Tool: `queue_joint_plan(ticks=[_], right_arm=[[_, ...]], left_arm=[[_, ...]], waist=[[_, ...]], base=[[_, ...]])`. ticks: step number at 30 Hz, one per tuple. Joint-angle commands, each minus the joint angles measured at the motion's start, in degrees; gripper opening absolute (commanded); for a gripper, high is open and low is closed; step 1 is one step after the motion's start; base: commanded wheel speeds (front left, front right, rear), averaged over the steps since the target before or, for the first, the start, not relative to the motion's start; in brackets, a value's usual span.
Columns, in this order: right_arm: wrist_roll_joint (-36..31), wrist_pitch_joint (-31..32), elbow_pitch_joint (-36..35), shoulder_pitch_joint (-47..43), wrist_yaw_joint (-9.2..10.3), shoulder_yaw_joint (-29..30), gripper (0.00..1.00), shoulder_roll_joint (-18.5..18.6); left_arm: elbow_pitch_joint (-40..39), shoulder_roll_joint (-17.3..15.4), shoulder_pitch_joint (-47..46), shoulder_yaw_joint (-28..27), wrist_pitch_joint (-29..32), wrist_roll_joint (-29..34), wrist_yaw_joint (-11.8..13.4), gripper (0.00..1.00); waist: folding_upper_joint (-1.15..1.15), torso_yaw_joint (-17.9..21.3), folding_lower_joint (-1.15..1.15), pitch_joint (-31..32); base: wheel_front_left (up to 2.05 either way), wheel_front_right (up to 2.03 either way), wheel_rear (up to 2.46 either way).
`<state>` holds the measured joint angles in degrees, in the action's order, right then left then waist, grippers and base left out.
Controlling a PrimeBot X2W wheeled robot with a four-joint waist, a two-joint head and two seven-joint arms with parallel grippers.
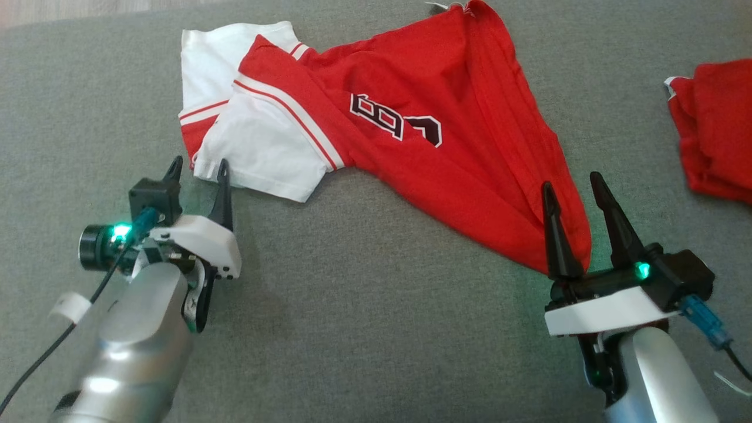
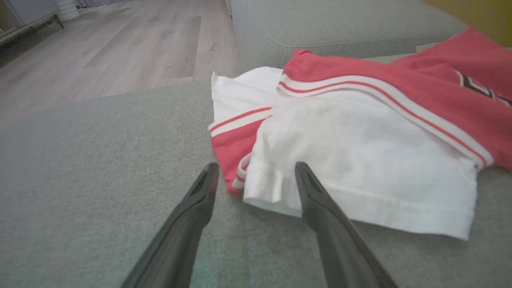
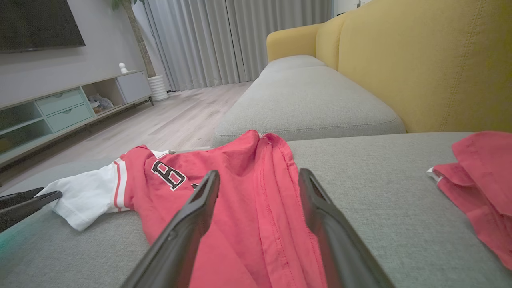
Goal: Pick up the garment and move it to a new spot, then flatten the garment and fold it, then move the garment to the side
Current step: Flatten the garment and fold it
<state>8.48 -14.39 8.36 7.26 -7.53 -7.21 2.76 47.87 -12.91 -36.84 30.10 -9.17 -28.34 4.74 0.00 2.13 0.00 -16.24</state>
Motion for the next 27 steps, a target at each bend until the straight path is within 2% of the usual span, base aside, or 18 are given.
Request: queue_joint_plan(ticks=[1, 2, 3, 4, 5, 10, 17, 27], right_arm=[[-0.4, -0.6, -1.5, 1.5, 0.04, -1.5, 1.0, 0.1], [-0.4, -0.6, -1.4, 1.5, 0.04, -1.5, 1.0, 0.1], [-0.4, -0.6, -1.4, 1.6, 0.04, -1.5, 1.0, 0.1], [-0.4, -0.6, -1.3, 1.6, 0.04, -1.5, 1.0, 0.1], [-0.4, -0.6, -1.2, 1.7, 0.04, -1.4, 1.0, 0.1], [-0.4, -0.6, -0.6, 1.4, 0.04, -1.1, 1.0, 0.1], [-0.2, -0.6, 0.5, 0.5, 0.04, -1.3, 1.0, 0.1], [0.9, -0.6, 3.3, -2.8, 0.04, -0.9, 1.0, 0.1]], left_arm=[[-0.8, -1.3, -2.9, -1.3, -0.6, -0.2, -0.2, 1.0], [-0.4, -1.1, -3.1, -1.2, -0.7, -0.4, -0.5, 1.0], [0.0, -1.0, -3.3, -1.2, -0.8, -0.6, -0.9, 0.8], [0.4, -1.0, -3.5, -1.2, -0.9, -0.7, -1.2, 0.25], [0.7, -0.9, -3.6, -1.2, -1.1, -0.9, -1.5, 0.0], [2.0, -0.3, -3.6, -0.6, -2.2, -1.0, -2.5, 0.0], [1.3, 0.0, -1.6, -0.3, -4.3, -0.8, -2.2, 0.0], [-6.3, -2.0, 8.2, -0.1, -2.5, -3.1, -2.4, 0.0]], waist=[[0.0, 0.1, 0.0, -0.1], [0.0, 0.1, 0.0, -0.1], [0.0, 0.2, 0.0, -0.1], [0.0, 0.3, 0.0, -0.1], [0.0, 0.3, 0.0, -0.1], [0.0, 0.1, 0.0, 0.8], [0.0, -1.1, 0.0, 4.4], [0.0, -4.6, 0.0, 12.1]], base=[[0.0, 0.0, 0.0], [0.0, 0.0, 0.0], [0.0, 0.0, 0.0], [0.0, 0.0, 0.0], [0.0, 0.0, 0.0], [0.0, 0.0, 0.0], [0.0, 0.0, 0.0], [0.0, 0.0, 0.0]])
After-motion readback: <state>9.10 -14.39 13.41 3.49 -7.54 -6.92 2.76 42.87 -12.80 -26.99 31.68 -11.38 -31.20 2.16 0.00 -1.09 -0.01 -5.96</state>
